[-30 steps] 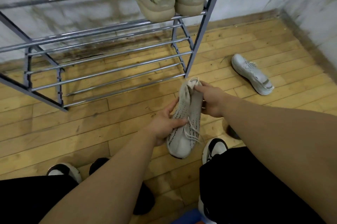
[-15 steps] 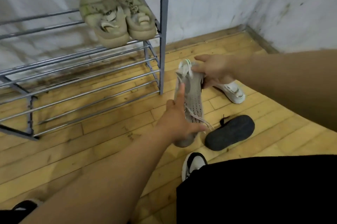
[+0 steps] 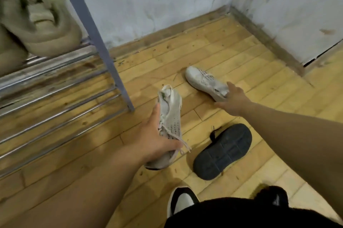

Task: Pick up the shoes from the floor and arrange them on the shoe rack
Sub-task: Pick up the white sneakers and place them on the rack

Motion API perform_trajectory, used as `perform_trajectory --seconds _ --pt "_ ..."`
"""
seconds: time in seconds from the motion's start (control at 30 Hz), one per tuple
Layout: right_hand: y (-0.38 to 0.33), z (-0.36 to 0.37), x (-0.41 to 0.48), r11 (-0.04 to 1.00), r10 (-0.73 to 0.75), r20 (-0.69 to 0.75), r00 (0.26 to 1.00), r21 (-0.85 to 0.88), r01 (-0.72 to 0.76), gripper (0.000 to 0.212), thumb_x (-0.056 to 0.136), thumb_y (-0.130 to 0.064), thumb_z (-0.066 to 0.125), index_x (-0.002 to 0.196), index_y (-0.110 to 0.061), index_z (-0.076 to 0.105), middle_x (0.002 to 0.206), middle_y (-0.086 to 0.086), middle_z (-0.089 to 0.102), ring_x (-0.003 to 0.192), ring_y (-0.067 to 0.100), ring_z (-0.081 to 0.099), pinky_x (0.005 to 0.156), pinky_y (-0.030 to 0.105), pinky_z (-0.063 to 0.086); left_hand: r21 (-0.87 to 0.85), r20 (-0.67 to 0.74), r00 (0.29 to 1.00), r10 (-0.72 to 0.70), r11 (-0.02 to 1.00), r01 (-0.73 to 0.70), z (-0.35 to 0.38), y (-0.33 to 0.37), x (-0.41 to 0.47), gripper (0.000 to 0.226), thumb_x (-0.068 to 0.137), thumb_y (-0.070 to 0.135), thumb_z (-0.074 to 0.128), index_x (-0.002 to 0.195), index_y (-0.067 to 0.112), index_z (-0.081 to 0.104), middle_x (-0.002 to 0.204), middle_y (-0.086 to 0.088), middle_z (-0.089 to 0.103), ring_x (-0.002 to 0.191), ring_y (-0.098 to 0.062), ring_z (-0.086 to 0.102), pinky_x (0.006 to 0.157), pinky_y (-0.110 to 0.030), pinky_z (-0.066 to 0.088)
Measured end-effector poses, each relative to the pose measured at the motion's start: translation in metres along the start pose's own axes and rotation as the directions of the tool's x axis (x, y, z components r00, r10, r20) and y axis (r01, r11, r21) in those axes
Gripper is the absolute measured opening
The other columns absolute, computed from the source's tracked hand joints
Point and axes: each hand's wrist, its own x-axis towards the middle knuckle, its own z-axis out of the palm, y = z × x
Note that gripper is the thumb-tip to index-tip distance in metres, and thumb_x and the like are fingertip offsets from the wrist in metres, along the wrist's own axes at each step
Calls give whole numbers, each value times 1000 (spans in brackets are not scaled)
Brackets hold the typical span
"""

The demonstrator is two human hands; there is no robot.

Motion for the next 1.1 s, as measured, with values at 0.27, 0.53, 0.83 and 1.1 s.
perform_trajectory --seconds 0.27,0.53,0.83,1.1 --pt "5 32 32 976 58 -198 978 -194 -97 101 88 -70 57 162 -25 6 136 14 56 123 40 50 99 46 41 -19 67 998 -9 1000 11 0 -20 20 143 67 45 95 159 51 -14 164 18 28 148 -12 35 108 -30 37" --pt "-20 56 -18 997 55 -61 997 -52 -58 93 81 -70 42 161 -44 3 157 19 31 129 49 43 90 49 43 -52 115 993 -28 998 34 -34 -31 -27 146 57 54 98 157 60 -9 157 22 39 136 -7 48 108 -29 42" --pt "-99 -8 -192 872 -189 393 900 -354 338 82 92 -47 57 162 -33 16 156 1 44 122 24 50 94 32 42 409 99 995 -14 912 -27 -127 -45 -180 151 47 86 82 153 59 -21 163 24 28 140 -11 45 108 -29 43" --pt "-216 -56 -339 676 -356 619 700 -347 650 86 83 -58 74 156 -49 29 155 -13 43 132 21 49 103 35 49 450 13 999 42 892 -43 -211 -59 -343 143 59 72 89 155 59 -16 159 34 23 140 -3 39 104 -18 36"
